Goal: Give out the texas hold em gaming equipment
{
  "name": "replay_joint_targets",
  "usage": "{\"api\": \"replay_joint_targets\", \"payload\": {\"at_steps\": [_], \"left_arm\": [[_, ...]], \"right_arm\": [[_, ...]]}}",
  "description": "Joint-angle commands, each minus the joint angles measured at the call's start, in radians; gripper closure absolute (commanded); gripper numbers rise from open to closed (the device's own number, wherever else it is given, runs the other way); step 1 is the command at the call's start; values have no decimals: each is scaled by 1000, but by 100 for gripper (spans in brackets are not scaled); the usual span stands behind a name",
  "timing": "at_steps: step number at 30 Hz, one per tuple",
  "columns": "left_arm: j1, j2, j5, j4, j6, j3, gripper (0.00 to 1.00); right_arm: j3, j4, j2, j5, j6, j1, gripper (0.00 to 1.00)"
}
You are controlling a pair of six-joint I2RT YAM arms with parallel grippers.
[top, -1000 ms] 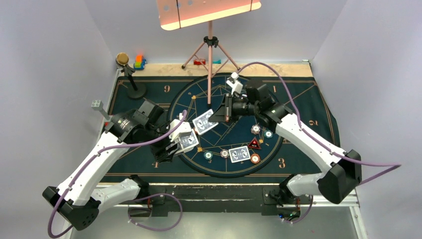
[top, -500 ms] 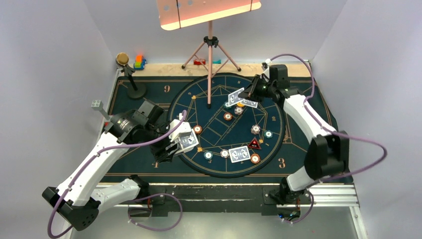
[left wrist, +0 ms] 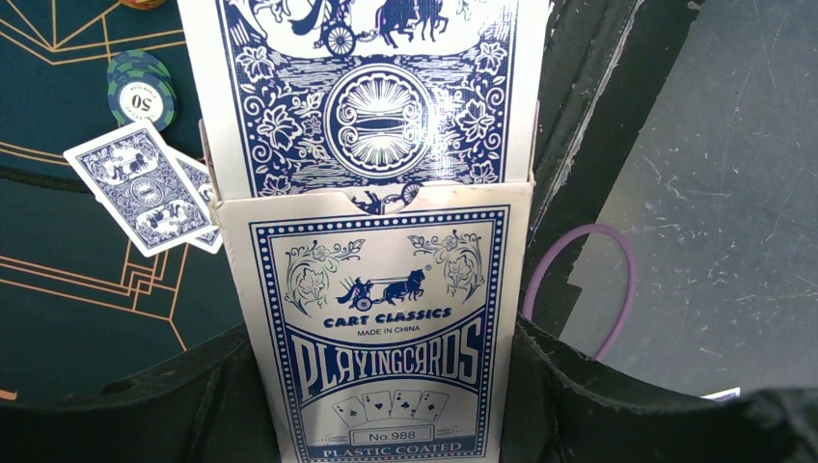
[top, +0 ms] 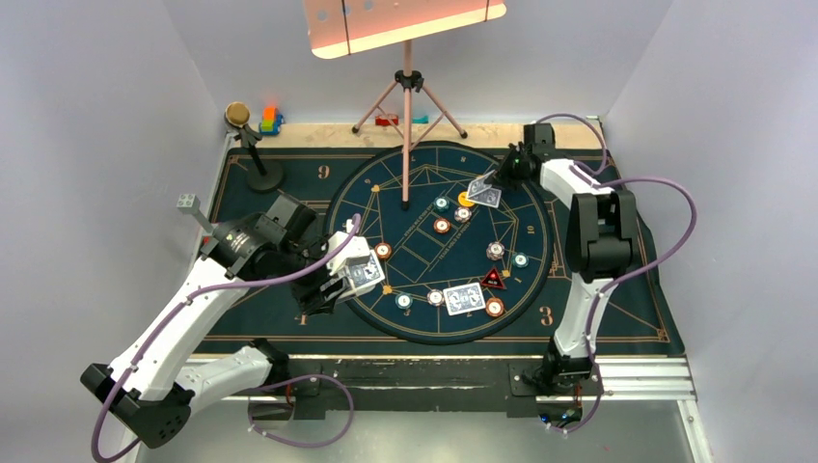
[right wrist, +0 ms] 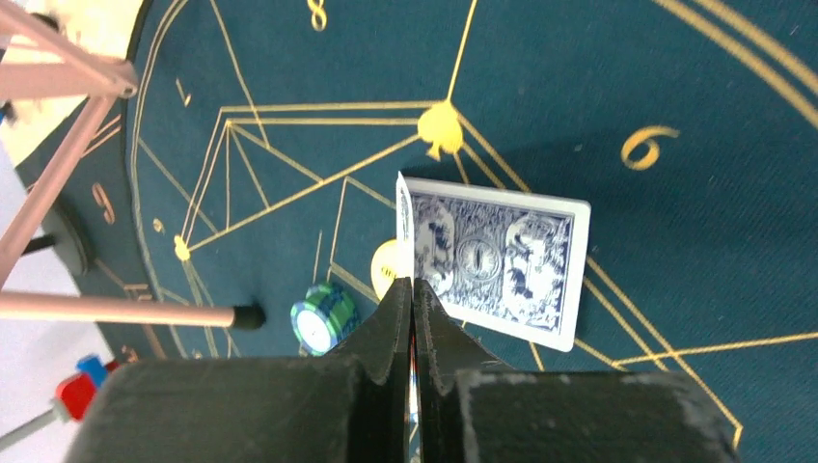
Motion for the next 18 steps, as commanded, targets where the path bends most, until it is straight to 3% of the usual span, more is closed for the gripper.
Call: {"api": "replay_joint_targets", "payload": {"at_steps": [1,5,7,12,15,18], "left_arm": [[5,-9,32,9,9,35,100],[5,-3,35,5,8,42,100],[4,-5,35,3,8,41,100],[5,-6,37,0,8,40,100],[4,-6,39,1,6,41,100],[5,-7,40,2,6,41,100]], "right_arm": [[87,-18,6,138,-29,5,100],[114,-128,26,215,-42,5,63],[82,-137,0,246,-42,6,51],[-3,-158,-123,291,-42,7,36],[-30,-191,-225,333,-39,16,31],[-61,-209,-347,259,-59,59,25]]}}
